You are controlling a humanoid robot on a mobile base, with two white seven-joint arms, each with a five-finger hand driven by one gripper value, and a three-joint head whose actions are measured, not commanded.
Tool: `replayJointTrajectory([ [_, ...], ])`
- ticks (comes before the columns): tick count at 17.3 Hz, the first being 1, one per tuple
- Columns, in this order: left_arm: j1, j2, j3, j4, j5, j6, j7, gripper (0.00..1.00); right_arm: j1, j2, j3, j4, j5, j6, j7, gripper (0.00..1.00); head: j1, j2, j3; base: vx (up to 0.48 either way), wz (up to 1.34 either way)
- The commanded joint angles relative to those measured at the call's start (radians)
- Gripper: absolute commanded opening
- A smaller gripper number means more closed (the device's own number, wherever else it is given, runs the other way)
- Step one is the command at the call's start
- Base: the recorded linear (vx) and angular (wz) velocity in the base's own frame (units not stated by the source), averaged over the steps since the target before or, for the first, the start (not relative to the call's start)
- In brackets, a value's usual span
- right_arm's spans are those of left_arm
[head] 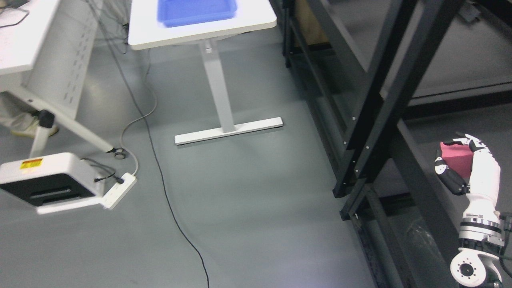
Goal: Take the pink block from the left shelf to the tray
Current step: 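Carry the pink block in the right hand while turning to the white table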
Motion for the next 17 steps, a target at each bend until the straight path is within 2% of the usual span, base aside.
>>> replayJointTrajectory([
  [1,0.009,0.017,0.0,0.0,-0.002,0.0,0.001,1.0,-0.001,0.016,0.011,-0.001,-0.007,0.002,0.003,0.03,0.0,0.0,0.0,-0.156,0.88],
  [10,0.009,0.017,0.0,0.0,-0.002,0.0,0.001,1.0,0.004,0.018,0.008,0.0,-0.008,0.002,0.009,0.03,0.0,0.0,0.0,-0.113,0.69],
  [17,0.009,0.017,0.0,0.0,-0.002,0.0,0.001,1.0,0.039,0.036,0.001,0.002,-0.008,-0.001,0.003,0.03,0.0,0.0,0.0,-0.025,0.22],
])
